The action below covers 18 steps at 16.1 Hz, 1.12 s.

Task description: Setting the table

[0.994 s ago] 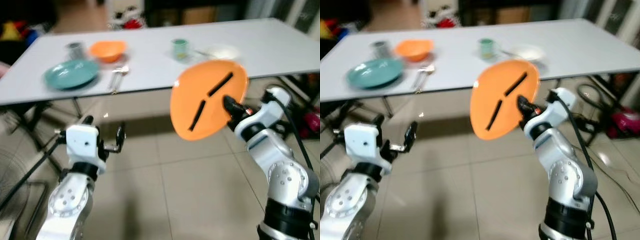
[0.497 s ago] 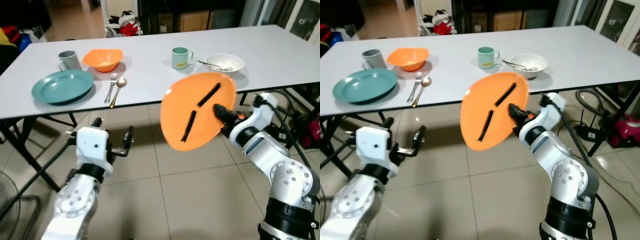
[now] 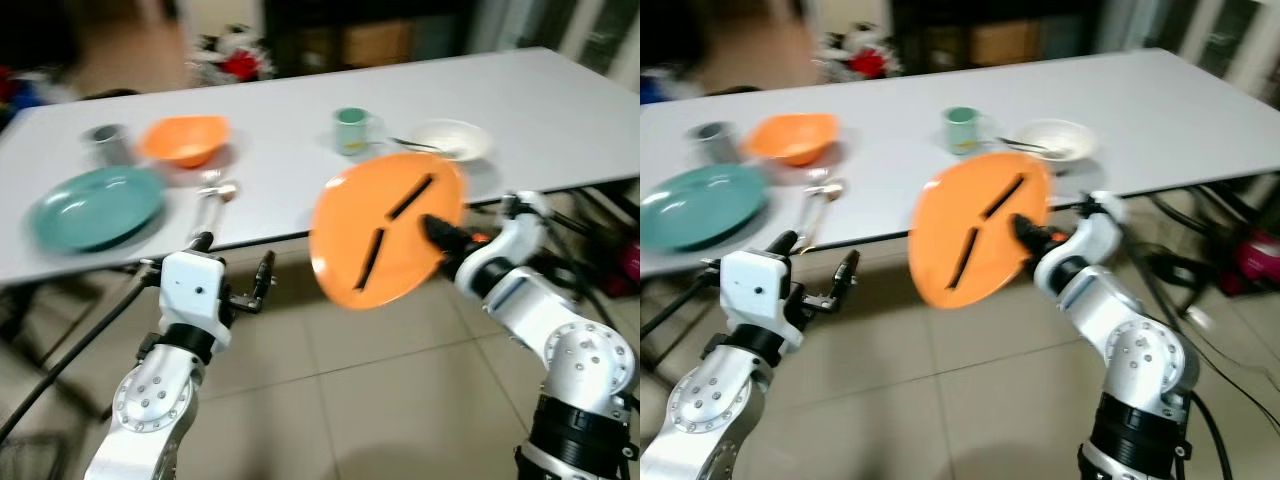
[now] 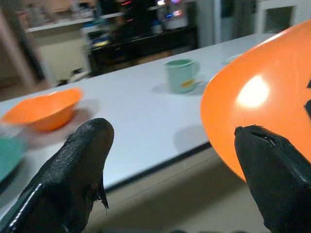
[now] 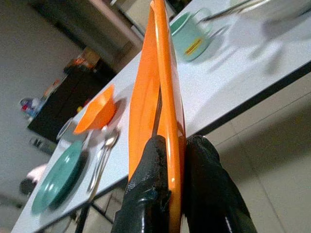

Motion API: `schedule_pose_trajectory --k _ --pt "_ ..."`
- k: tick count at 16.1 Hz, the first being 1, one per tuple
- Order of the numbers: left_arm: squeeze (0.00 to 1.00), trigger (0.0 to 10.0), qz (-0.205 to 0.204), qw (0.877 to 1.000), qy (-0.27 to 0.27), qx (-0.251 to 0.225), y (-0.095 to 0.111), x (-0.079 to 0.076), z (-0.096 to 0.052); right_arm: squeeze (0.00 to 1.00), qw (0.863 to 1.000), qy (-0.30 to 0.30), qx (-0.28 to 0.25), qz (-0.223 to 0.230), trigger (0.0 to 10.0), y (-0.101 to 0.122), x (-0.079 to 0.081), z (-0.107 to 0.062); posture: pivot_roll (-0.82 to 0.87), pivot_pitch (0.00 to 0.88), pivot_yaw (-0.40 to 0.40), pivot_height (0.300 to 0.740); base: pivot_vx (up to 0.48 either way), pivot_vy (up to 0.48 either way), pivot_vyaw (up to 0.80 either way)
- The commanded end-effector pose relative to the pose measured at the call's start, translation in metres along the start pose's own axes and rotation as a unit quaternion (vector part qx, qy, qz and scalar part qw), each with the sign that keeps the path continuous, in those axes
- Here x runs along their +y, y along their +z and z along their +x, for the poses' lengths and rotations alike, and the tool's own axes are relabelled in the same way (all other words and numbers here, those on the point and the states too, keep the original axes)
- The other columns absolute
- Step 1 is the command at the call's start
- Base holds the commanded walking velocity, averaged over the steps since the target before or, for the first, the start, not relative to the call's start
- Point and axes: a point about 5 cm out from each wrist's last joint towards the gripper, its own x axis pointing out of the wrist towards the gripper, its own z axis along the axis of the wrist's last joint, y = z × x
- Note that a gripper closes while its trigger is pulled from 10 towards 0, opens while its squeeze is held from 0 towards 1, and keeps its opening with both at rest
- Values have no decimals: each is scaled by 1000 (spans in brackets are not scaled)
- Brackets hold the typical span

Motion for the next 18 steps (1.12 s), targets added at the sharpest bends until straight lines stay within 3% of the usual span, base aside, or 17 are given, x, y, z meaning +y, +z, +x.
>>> schedule_pose_trajectory --k 1,8,14,16,17,18 --pt "1000 10000 -2 1000 -9 -4 2 -4 2 0 1000 11 -20 3 10000 12 3 -3 -104 0 54 740 420 0 0" --pt "1000 10000 2 1000 -17 -1 2 -4 -1 0 995 68 32 61 10000 -3 9 -4 -96 0 57 740 410 0 0" --pt "1000 10000 4 1000 -18 -4 4 0 -3 0 983 124 107 88 10000 -26 18 -3 -95 0 61 740 0 0 0" --pt "1000 10000 6 999 -32 -3 5 3 -2 0 982 111 125 89 10000 -35 14 8 -98 0 73 740 0 0 0" --pt "1000 10000 6 998 -67 2 6 2 -1 0 981 92 125 113 10000 -40 8 26 -95 0 82 740 0 0 0" --pt "1000 10000 7 997 -76 3 6 2 0 0 982 87 121 118 10000 -40 7 30 -95 0 82 740 0 0 0"
